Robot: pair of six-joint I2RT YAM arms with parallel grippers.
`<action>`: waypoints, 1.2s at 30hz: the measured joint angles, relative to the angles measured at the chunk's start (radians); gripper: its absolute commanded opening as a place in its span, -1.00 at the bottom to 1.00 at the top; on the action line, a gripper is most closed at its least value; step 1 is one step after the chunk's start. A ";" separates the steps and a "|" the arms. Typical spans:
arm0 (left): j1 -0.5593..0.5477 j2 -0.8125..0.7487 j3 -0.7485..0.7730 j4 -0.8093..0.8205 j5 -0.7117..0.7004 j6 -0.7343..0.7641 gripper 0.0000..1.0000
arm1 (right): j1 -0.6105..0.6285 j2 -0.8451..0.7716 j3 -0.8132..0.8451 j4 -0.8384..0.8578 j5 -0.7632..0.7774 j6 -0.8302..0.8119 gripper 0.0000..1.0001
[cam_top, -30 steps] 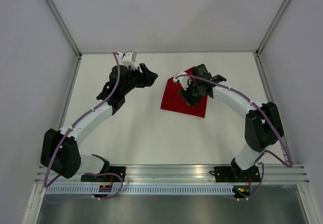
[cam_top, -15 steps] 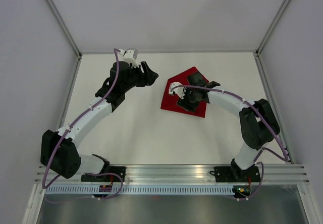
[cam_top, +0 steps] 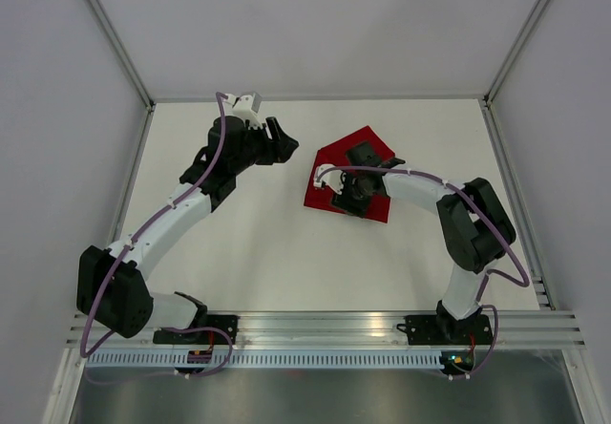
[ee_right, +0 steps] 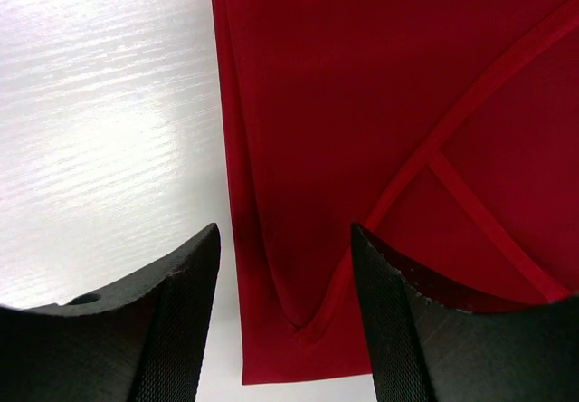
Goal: Fold the napkin, place the utensils inside, and roll it up
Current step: Roll the napkin with the utensil
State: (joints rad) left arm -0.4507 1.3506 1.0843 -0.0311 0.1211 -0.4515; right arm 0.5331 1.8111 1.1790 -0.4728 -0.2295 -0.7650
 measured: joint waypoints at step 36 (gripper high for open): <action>-0.008 -0.033 -0.055 0.012 0.019 0.061 0.24 | -0.017 0.090 0.040 -0.014 -0.012 -0.056 -0.73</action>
State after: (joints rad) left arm -0.4583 1.3178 1.0298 -0.0193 0.1398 -0.3904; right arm 0.5163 1.9011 1.2190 -0.4870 -0.2417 -0.8215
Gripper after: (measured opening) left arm 0.627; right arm 0.218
